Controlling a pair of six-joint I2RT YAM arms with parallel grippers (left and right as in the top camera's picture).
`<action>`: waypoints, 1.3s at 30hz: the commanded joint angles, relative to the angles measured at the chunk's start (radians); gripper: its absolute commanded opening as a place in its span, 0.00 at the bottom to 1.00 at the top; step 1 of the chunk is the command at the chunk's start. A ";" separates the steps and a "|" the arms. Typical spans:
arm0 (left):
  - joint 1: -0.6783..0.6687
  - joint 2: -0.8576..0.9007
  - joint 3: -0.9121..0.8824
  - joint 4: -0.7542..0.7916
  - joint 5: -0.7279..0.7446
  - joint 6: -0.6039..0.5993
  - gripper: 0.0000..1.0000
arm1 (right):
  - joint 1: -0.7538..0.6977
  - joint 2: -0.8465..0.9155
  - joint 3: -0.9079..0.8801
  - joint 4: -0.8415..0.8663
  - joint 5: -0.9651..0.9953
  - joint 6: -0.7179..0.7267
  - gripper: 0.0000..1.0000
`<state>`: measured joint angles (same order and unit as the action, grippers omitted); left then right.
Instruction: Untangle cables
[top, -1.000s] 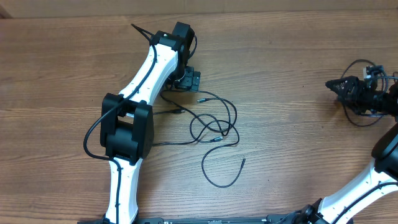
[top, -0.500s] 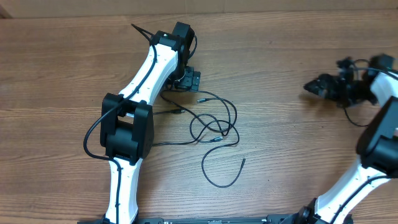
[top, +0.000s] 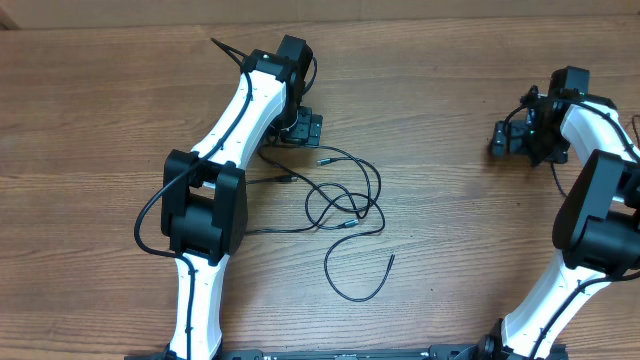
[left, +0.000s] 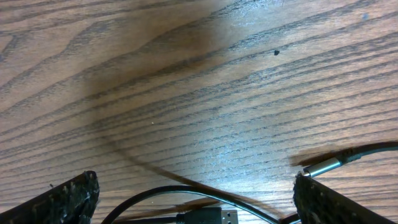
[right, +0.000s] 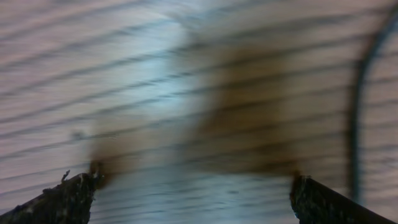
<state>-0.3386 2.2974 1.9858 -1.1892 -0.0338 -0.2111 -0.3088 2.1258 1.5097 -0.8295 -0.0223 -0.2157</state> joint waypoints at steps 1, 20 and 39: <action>0.004 0.004 0.012 -0.003 0.008 -0.014 1.00 | -0.029 0.031 -0.018 0.007 0.098 0.014 1.00; 0.004 0.004 0.012 -0.003 0.008 -0.014 1.00 | -0.259 0.031 -0.018 0.059 0.090 -0.001 1.00; 0.004 0.004 0.013 -0.003 0.008 -0.014 1.00 | -0.397 0.031 -0.018 0.092 -0.208 -0.024 1.00</action>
<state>-0.3386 2.2974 1.9858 -1.1892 -0.0338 -0.2111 -0.7212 2.1376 1.5085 -0.7303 -0.0963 -0.2092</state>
